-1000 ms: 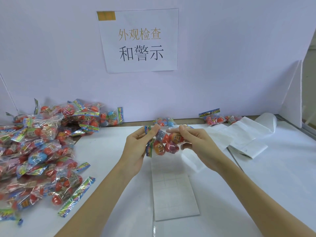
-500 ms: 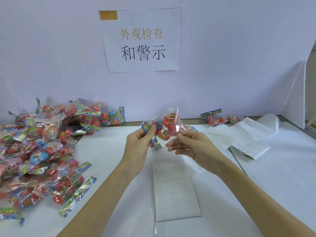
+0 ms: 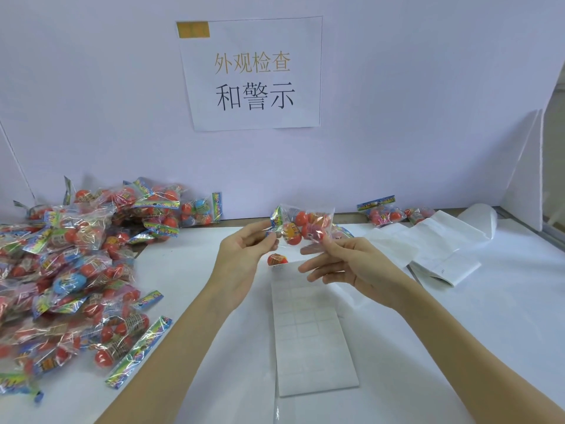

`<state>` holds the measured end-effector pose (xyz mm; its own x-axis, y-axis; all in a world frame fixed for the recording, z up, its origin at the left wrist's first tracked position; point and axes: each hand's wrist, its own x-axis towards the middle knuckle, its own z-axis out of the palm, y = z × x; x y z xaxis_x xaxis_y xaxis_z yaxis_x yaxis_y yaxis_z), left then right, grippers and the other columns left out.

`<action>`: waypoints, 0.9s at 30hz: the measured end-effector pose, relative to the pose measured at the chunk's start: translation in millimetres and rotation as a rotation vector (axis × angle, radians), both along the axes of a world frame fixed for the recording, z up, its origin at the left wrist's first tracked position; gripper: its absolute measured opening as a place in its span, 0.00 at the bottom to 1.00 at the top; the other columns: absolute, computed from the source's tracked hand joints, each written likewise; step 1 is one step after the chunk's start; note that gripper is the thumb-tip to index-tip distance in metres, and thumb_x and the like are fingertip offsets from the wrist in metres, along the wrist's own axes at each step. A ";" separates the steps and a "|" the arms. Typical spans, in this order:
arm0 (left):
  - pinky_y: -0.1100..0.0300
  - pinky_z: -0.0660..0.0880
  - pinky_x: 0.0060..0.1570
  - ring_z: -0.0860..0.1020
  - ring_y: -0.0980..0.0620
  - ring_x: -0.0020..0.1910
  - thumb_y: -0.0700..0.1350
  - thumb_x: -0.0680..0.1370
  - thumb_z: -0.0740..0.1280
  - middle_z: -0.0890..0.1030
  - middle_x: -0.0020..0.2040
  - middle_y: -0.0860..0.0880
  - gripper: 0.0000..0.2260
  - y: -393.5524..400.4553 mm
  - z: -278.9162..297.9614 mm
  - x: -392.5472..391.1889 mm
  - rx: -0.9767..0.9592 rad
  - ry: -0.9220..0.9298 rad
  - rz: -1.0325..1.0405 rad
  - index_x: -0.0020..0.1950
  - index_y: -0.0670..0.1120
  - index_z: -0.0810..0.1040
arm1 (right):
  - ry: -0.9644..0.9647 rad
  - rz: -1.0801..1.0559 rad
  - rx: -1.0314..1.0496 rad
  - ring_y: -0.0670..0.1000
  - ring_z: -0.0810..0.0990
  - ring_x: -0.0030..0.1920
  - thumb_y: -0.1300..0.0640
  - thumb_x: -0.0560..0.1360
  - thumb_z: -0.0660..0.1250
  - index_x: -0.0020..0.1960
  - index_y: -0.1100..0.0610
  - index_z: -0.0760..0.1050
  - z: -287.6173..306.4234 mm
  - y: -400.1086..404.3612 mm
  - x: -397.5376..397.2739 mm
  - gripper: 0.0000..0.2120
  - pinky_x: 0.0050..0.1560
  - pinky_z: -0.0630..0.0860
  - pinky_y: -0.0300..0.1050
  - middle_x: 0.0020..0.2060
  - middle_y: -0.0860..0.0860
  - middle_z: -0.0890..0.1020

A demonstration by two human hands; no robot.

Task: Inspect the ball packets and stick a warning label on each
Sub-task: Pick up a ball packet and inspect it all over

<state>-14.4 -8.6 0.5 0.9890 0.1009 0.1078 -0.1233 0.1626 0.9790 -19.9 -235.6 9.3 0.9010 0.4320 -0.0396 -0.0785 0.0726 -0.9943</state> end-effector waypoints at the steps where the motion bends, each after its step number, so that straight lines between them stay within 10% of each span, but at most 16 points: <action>1: 0.62 0.80 0.53 0.84 0.55 0.44 0.35 0.80 0.71 0.88 0.48 0.48 0.12 1.2 0.7 0.4 0.006 -0.013 0.003 0.59 0.48 0.84 | -0.009 0.032 -0.011 0.58 0.87 0.53 0.47 0.87 0.58 0.64 0.63 0.81 0.6 -1.1 0.1 0.22 0.47 0.82 0.41 0.56 0.61 0.87; 18: 0.58 0.80 0.53 0.82 0.52 0.41 0.40 0.79 0.74 0.88 0.48 0.49 0.12 -2.2 5.8 -6.8 0.024 -0.146 0.124 0.62 0.49 0.81 | 0.085 0.025 0.084 0.60 0.86 0.57 0.50 0.76 0.74 0.59 0.63 0.84 2.7 7.7 -7.0 0.18 0.52 0.84 0.48 0.57 0.62 0.86; 22: 0.47 0.80 0.62 0.86 0.43 0.52 0.52 0.71 0.81 0.86 0.56 0.41 0.32 -6.9 5.5 -9.7 0.008 0.011 -0.152 0.71 0.56 0.71 | 0.061 -0.032 0.134 0.61 0.86 0.58 0.47 0.78 0.72 0.60 0.60 0.84 -0.6 11.2 -6.3 0.19 0.54 0.83 0.48 0.59 0.64 0.84; 27: 0.56 0.79 0.60 0.86 0.46 0.55 0.42 0.78 0.76 0.88 0.55 0.45 0.32 -13.4 2.9 -13.6 0.114 -0.049 -0.169 0.74 0.64 0.66 | 0.057 -0.015 0.183 0.65 0.86 0.57 0.48 0.87 0.57 0.58 0.58 0.85 -3.7 15.4 -4.6 0.20 0.51 0.84 0.50 0.56 0.63 0.86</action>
<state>-28.0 -22.0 3.4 0.9842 -0.0816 0.1572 -0.1513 0.0737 0.9857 -24.5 -220.2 5.6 0.9061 0.4229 -0.0122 -0.1313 0.2539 -0.9583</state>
